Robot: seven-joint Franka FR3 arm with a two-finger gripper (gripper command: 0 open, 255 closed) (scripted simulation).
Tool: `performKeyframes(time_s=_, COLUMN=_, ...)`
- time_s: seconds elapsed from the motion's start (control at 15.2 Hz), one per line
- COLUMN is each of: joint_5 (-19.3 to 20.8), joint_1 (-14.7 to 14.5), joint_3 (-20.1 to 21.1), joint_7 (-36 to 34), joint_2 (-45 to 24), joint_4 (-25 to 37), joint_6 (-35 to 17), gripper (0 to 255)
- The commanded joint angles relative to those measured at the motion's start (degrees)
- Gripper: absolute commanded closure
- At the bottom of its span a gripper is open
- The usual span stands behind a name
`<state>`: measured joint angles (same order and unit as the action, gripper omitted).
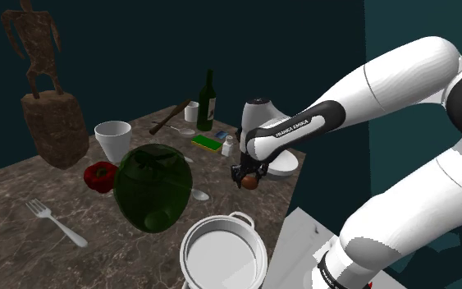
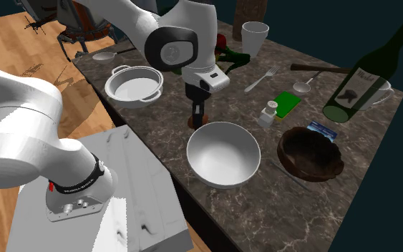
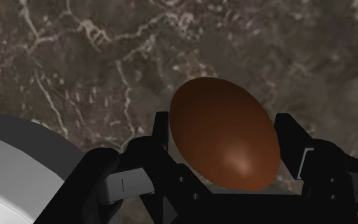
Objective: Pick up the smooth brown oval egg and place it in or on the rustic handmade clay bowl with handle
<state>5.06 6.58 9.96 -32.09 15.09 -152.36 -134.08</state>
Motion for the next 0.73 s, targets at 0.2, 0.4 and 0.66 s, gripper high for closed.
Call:
performKeyframes(time_s=0.2, joint_5=-0.57, joint_1=-0.22, joint_3=-0.20, joint_7=0.63, joint_2=1.93, joint_4=0.92, joint_6=2.79, gripper=255)
performKeyframes(time_s=0.4, joint_5=-1.02, joint_1=-0.41, joint_3=-0.39, joint_7=1.18, joint_2=3.68, joint_4=1.96, joint_6=5.54, gripper=255)
performKeyframes(time_s=0.66, joint_5=-1.49, joint_1=-0.60, joint_3=-0.63, joint_7=1.81, joint_2=5.76, joint_4=3.54, joint_6=9.16, gripper=255)
